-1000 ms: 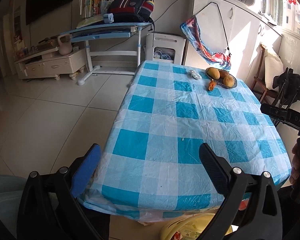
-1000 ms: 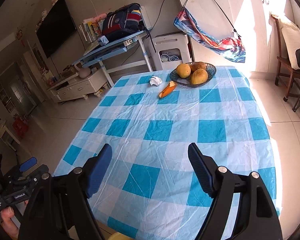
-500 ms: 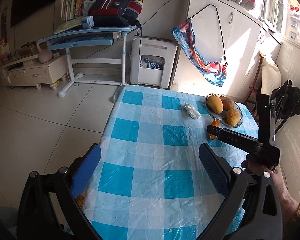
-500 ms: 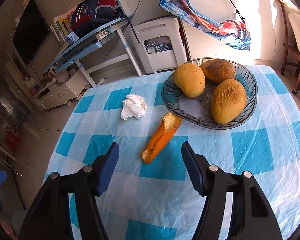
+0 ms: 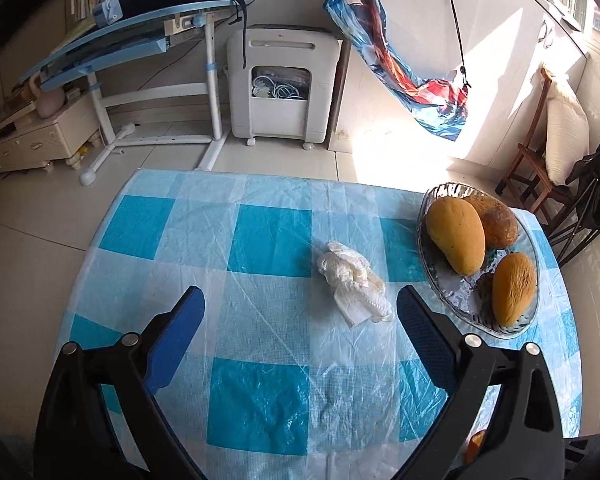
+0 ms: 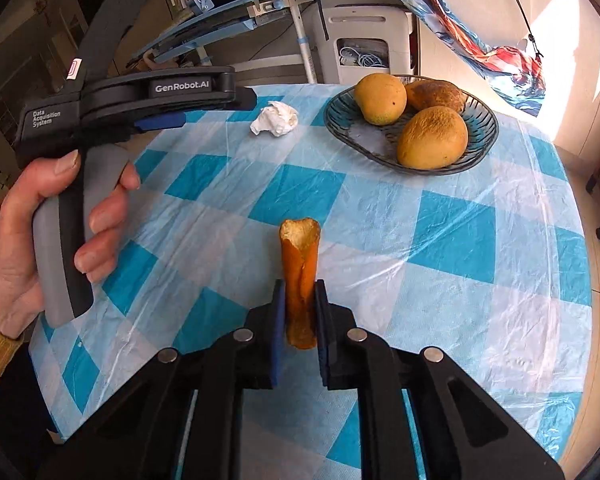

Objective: Collect trash

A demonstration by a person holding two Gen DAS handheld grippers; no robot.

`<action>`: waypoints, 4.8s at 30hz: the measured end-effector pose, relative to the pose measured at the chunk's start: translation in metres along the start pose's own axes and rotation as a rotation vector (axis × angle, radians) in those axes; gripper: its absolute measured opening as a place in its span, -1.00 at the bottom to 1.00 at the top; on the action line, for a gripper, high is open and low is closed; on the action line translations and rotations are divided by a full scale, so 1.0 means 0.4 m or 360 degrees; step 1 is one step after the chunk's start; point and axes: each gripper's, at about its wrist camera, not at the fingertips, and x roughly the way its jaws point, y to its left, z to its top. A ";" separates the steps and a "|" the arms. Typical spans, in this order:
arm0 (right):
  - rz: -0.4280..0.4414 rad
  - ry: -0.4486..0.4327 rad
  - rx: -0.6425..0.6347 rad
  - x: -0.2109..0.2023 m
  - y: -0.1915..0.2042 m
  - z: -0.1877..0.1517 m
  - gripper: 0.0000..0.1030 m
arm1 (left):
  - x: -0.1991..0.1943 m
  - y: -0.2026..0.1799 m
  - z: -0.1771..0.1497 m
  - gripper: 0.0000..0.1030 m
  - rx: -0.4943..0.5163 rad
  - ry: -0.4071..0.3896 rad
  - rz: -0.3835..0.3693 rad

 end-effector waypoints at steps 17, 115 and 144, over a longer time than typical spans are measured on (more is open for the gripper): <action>0.0153 -0.0134 0.0126 -0.098 0.047 -0.045 -0.72 | -0.194 0.036 -0.190 -0.78 0.0016 0.0015 -0.0205; -0.0213 -0.0483 0.0232 -0.339 0.391 -0.606 0.60 | -0.816 0.163 -0.937 0.71 -0.0059 -0.0264 0.0111; -0.0276 -0.0567 -0.0029 -0.348 0.471 -0.599 0.68 | -0.845 0.131 -0.939 0.72 -0.0023 -0.0368 0.0138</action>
